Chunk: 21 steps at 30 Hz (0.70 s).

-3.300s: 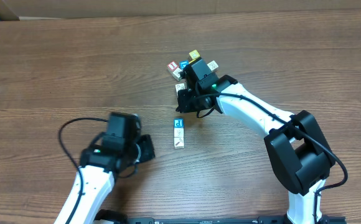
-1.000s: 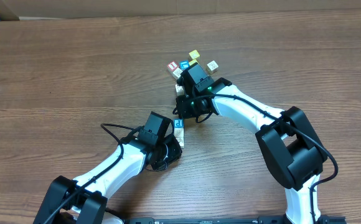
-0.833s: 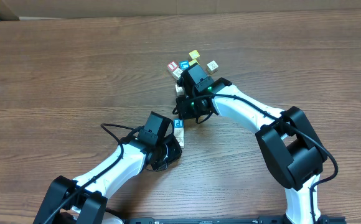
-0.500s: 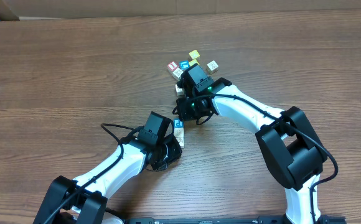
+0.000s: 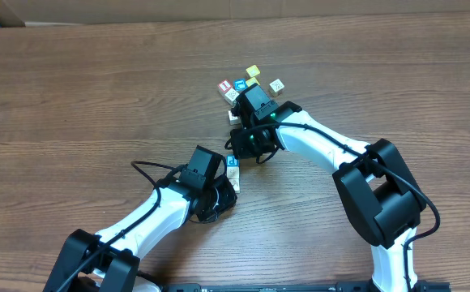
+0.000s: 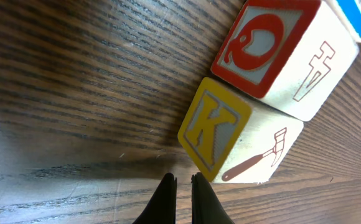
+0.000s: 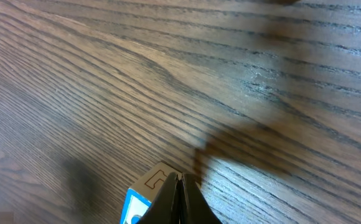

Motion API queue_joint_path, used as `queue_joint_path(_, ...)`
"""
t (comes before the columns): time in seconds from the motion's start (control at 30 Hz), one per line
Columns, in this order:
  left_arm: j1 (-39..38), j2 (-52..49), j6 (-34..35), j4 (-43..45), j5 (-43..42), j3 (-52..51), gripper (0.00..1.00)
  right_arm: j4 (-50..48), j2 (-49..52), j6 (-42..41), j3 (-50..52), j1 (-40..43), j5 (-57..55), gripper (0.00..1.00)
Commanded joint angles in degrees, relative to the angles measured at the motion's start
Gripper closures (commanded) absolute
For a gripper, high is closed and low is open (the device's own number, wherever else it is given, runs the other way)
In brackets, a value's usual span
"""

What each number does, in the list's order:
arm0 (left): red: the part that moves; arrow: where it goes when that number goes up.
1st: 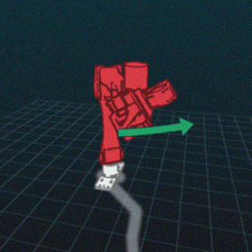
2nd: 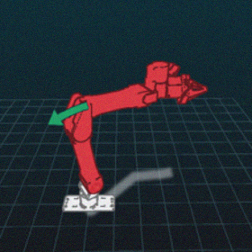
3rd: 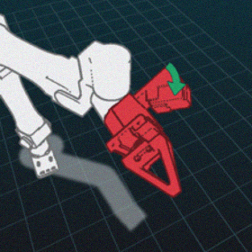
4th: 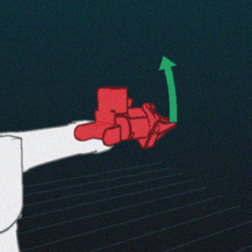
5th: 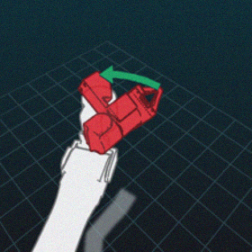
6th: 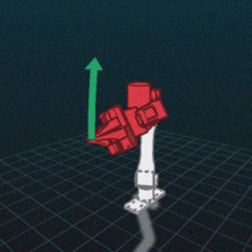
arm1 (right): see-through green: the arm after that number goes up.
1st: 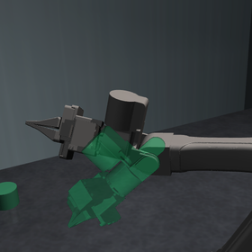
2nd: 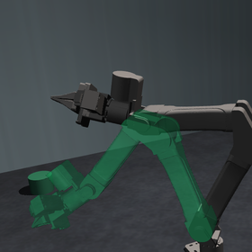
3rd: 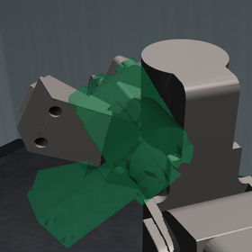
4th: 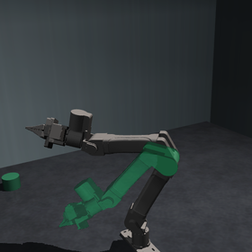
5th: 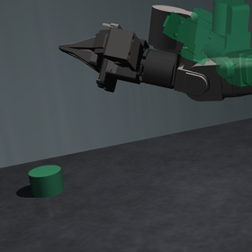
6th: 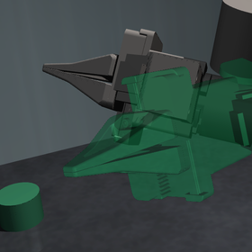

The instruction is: Flip 3 blocks

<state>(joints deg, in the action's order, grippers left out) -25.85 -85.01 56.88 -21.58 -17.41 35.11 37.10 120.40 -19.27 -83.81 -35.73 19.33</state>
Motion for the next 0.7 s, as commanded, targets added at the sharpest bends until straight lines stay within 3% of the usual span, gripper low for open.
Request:
queue_joint_path(0.0, -0.1, -0.4, 0.6, 0.1, 0.0, -0.3, 0.96, 0.1, -0.2, 1.3, -0.2, -0.3, 1.4, 0.96)
queue_joint_path(0.27, -0.1, -0.4, 0.5, 0.1, 0.0, -0.3, 0.96, -0.2, -0.2, 1.3, -0.2, -0.3, 1.1, 0.95)
queue_joint_path(0.67, 0.0, 0.8, -4.7, -2.6, -3.2, 1.4, 0.96, -3.9, -0.2, 1.3, -0.2, 2.6, 1.2, 0.72)
